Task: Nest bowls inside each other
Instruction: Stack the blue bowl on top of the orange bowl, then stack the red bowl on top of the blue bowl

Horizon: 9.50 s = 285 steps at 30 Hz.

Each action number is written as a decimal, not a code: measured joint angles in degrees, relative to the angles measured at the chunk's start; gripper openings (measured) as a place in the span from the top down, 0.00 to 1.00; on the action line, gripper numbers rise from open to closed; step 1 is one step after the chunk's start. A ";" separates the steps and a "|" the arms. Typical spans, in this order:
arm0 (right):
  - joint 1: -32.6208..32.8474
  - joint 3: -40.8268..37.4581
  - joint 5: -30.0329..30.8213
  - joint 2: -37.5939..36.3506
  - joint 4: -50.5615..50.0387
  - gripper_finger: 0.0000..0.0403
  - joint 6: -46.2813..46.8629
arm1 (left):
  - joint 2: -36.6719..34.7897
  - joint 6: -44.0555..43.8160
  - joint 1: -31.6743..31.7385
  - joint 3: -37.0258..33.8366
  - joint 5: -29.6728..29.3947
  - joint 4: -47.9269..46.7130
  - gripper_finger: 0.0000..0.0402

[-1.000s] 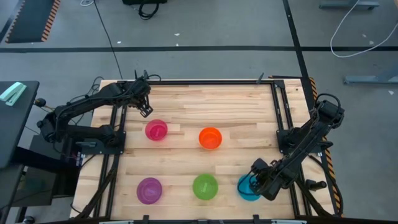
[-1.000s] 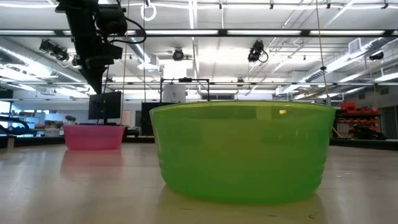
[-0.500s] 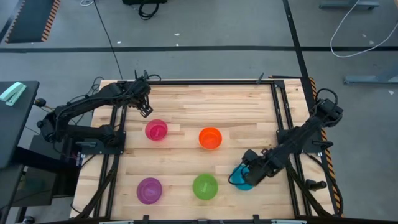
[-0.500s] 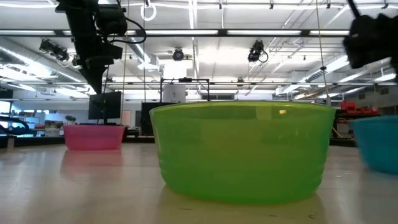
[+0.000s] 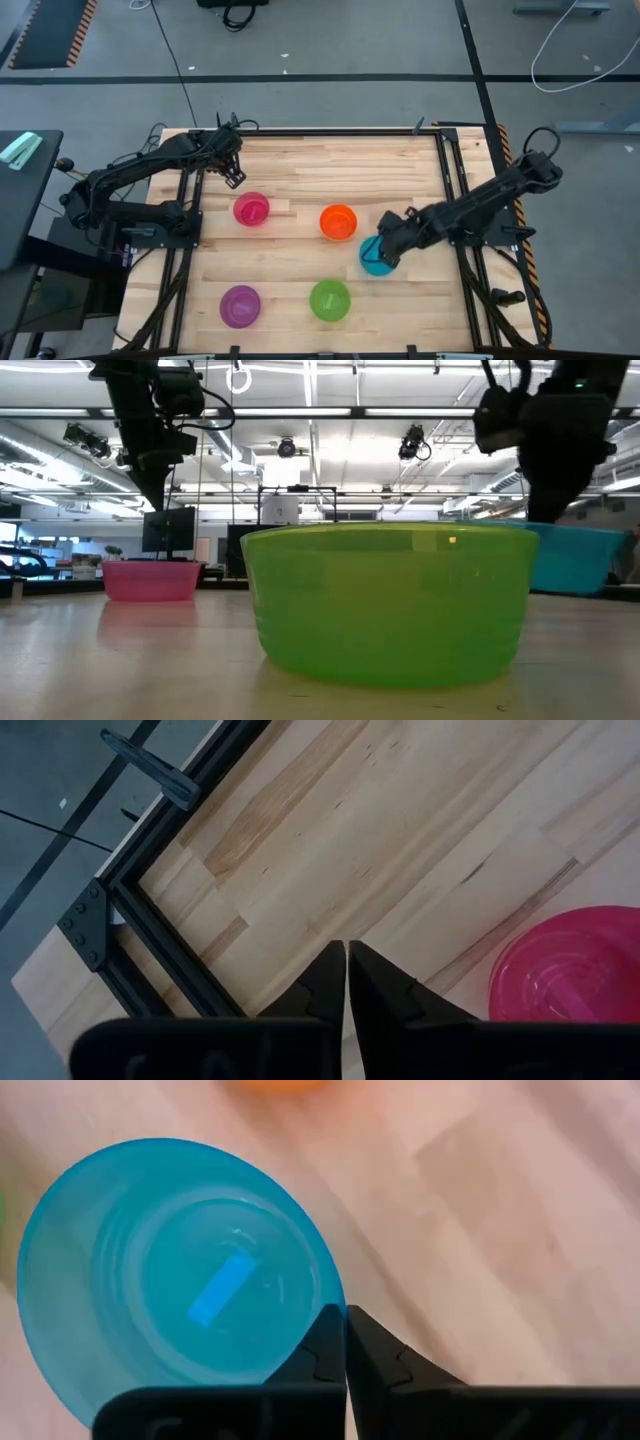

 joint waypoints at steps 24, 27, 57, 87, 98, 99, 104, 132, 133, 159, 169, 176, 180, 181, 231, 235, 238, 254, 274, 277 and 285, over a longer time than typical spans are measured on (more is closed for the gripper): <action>-21.18 11.15 -0.59 -5.40 3.66 1.00 -27.67 | 0.00 -0.64 0.00 0.00 -0.02 0.71 0.95; -23.62 14.30 -2.69 -2.72 2.93 1.00 -29.21 | 0.00 -0.62 0.00 0.00 -0.02 0.78 0.97; -29.62 33.05 -12.40 23.35 -6.64 1.00 -38.75 | -0.02 0.34 0.00 0.00 -0.02 1.36 0.94; -29.64 30.21 -14.45 26.40 -4.72 1.00 -38.13 | 0.00 -0.10 0.00 0.00 0.16 1.29 0.97; -29.64 30.18 -14.93 26.40 -4.21 1.00 -38.11 | 0.00 -0.14 0.00 0.01 0.16 1.31 0.93; -29.64 30.18 -15.12 26.40 -4.03 1.00 -38.11 | 0.00 -0.16 0.00 0.02 0.16 1.31 0.93; -29.64 30.18 -15.67 26.40 -3.42 1.00 -38.11 | 0.00 -0.88 0.01 0.00 0.16 1.31 0.95; -29.51 30.08 -17.33 27.85 -1.36 0.87 -39.01 | 0.02 -1.10 0.02 0.00 0.18 1.27 0.97; -29.53 30.08 -17.33 27.67 -1.33 0.86 -39.02 | 0.02 -1.10 0.02 0.02 0.18 1.27 0.96; -26.39 30.14 -7.00 14.81 -4.33 0.85 -39.01 | 0.17 -9.54 -17.18 -11.30 9.24 2.82 0.84; -23.64 30.16 -3.62 12.92 -4.47 0.85 -39.00 | 0.17 -15.21 -26.07 -12.86 15.17 9.12 0.80; -22.59 30.16 -3.62 12.94 -4.46 0.85 -39.00 | 0.17 -18.94 -27.18 -12.86 14.87 8.11 0.79; -22.32 30.16 -3.41 12.96 -4.44 0.85 -38.98 | 0.17 -19.48 -28.24 -12.86 14.80 7.96 0.79; -22.34 30.16 -3.41 12.96 -4.44 0.85 -38.98 | 0.17 -19.90 -28.79 -12.86 14.82 7.93 0.78; -17.95 30.18 0.99 13.03 -5.93 0.85 -34.05 | 11.96 -13.45 -31.93 -9.54 6.09 15.41 0.98; -15.73 28.45 4.45 13.00 -6.84 0.85 -32.51 | 11.96 -12.38 -33.28 -5.27 6.10 14.90 0.98; -14.77 24.94 4.68 13.00 -6.93 0.85 -30.67 | 12.15 -10.27 -34.69 -1.18 6.08 13.76 0.98; -13.71 -5.01 6.93 -0.34 11.87 0.93 -21.70 | 23.65 -1.62 -37.42 20.54 5.97 5.31 0.98; -16.66 -17.46 9.50 -4.69 34.21 0.99 -23.94 | 37.02 7.25 -36.61 35.57 8.95 2.17 0.98; -17.64 -17.49 9.07 -2.69 36.29 0.99 -24.47 | 37.25 7.90 -36.61 36.06 9.47 0.77 0.98; -18.27 -17.51 5.54 5.21 47.70 1.00 -27.22 | 37.22 7.90 -36.61 36.13 9.64 1.10 0.98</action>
